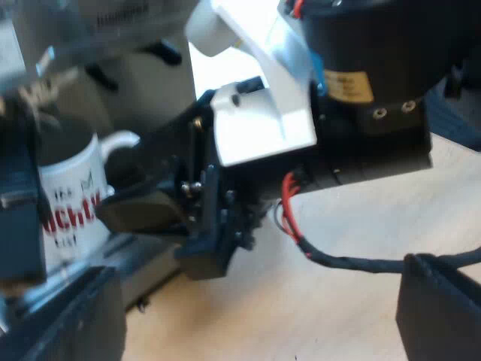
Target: Place mug into machine
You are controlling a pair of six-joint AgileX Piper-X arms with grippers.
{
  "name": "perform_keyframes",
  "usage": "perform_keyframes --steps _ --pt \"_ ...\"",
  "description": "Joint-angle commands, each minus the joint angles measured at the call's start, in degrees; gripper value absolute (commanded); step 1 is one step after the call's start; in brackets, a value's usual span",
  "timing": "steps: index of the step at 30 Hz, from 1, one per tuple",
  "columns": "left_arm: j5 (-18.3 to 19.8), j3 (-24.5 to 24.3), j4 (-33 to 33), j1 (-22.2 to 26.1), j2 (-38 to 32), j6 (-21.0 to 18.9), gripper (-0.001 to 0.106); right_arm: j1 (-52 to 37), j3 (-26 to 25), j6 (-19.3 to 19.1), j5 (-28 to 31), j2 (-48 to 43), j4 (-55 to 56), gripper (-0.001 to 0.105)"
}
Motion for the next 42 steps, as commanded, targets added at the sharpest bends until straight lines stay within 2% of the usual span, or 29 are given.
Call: perform_keyframes --steps 1,8,12,20,22,25,27,28,34,38,42 --pt "0.3 -1.4 1.0 0.0 -2.0 0.3 0.085 0.9 -0.7 -0.7 -0.4 -3.6 3.6 0.055" --pt "0.3 -2.3 5.2 0.0 -8.9 -0.4 0.085 4.6 -0.7 -0.7 -0.2 -10.4 8.8 0.055" --pt "0.3 -2.3 5.4 0.0 -11.5 -2.8 0.085 7.0 -0.7 -0.7 2.5 -12.9 8.8 0.055" --pt "0.3 -4.5 5.1 0.0 -12.5 -2.9 0.085 9.9 -0.7 -0.7 6.2 -16.0 8.8 0.054" --pt "0.0 -4.8 5.0 0.0 -12.5 -2.9 0.085 9.9 -0.7 0.1 6.4 -16.2 8.8 0.049" --pt "0.0 -4.8 5.0 0.0 -12.5 -2.9 0.085 9.9 -0.7 1.5 6.4 -16.1 8.7 0.027" --pt "0.0 -4.8 5.0 0.0 -12.5 -2.9 0.085 9.9 -0.7 1.7 6.4 -16.1 8.7 0.005" --pt "0.0 -4.8 5.0 0.0 -12.5 -2.9 0.085 9.9 -0.7 1.7 6.4 -16.1 8.7 -0.001" --pt "-0.4 -4.8 4.6 0.0 -12.5 -2.9 0.085 9.5 -0.7 1.5 6.7 -16.1 6.0 0.0" --pt "-3.2 -4.8 2.1 0.0 -12.2 -2.9 0.085 8.6 -0.7 1.3 6.9 -15.6 4.0 0.0" --pt "-3.0 -4.8 0.2 0.0 -9.9 -2.9 0.085 7.0 -0.7 1.3 6.5 -15.0 4.0 0.0"
